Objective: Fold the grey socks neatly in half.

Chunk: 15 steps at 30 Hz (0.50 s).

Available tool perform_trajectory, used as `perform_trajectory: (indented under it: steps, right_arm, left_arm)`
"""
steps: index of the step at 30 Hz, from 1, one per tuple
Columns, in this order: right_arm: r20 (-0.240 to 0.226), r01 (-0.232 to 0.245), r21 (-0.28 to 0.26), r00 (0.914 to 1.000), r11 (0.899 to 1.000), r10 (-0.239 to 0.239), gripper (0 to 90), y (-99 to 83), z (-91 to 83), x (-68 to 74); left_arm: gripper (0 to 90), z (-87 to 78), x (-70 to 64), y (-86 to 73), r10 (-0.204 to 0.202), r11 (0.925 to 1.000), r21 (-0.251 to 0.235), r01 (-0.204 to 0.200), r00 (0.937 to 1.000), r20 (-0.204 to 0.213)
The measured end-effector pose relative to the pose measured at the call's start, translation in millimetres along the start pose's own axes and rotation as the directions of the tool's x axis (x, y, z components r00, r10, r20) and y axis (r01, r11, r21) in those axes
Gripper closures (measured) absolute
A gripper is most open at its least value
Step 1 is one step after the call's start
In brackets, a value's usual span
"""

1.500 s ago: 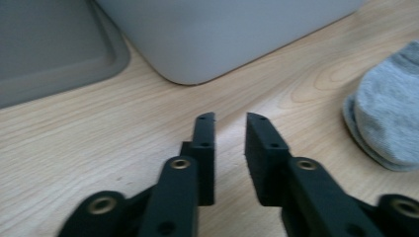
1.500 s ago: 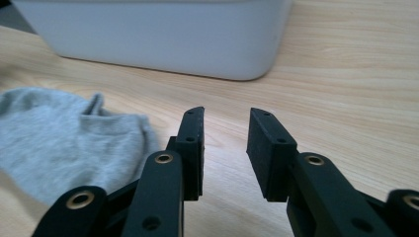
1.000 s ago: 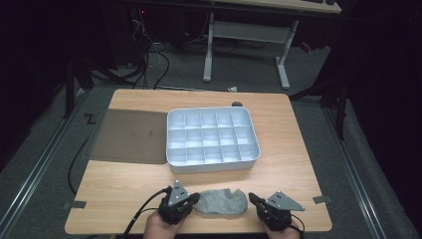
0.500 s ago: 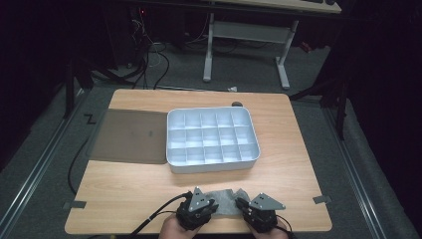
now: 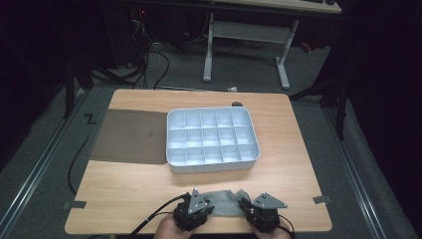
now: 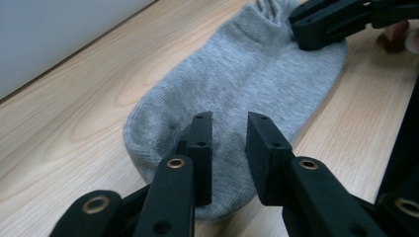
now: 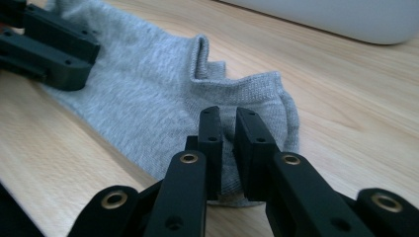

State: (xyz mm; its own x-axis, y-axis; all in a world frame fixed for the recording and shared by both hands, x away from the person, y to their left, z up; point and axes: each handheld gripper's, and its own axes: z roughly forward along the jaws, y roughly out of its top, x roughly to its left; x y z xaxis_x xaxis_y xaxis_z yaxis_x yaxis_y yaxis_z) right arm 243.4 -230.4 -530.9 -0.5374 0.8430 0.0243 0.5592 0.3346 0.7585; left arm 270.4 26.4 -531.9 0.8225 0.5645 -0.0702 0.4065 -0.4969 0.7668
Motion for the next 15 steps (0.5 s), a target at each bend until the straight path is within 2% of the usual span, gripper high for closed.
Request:
perform_trajectory:
  steps: [2, 5, 8, 11, 13, 15]
  right_arm:
    - [-0.019, 0.014, -0.001, 0.9997, 1.0, -0.014, 82.5, 1.3, 2.5, 5.4]
    - [-0.054, 0.054, 0.001, 0.9971, 0.999, -0.054, 82.4, 8.1, 11.8, 24.4]
    - [-0.055, 0.09, -0.002, 0.9944, 0.996, -0.09, 82.3, 13.4, 19.0, 37.0]
    - [-0.052, 0.104, -0.007, 0.9932, 0.995, -0.104, 82.3, 14.8, 21.6, 41.2]
    - [-0.049, 0.11, -0.008, 0.9927, 0.994, -0.11, 82.3, 14.5, 21.6, 41.5]
    - [-0.048, 0.109, -0.01, 0.9929, 0.994, -0.109, 82.3, 14.3, 21.5, 41.5]
  left_arm:
    - [73.1, -6.4, 8.0, -4.5, -0.017, 0.9998, 0.002, 0.017, 0.9998, -0.003]
    - [73.0, -21.1, 23.6, -13.7, -0.05, 0.9987, 0.013, 0.05, 0.9987, -0.008]
    - [71.4, -31.0, 29.9, -20.5, -0.069, 0.9976, 0.009, 0.069, 0.9975, -0.015]
    - [67.8, -37.1, 31.4, -23.3, -0.089, 0.996, -0.002, 0.089, 0.9958, -0.02]
    - [65.8, -44.2, 30.7, -23.3, -0.091, 0.9956, -0.025, 0.09, 0.9944, -0.053]
    - [65.9, -46.2, 30.6, -23.2, -0.091, 0.9954, -0.033, 0.09, 0.9941, -0.059]
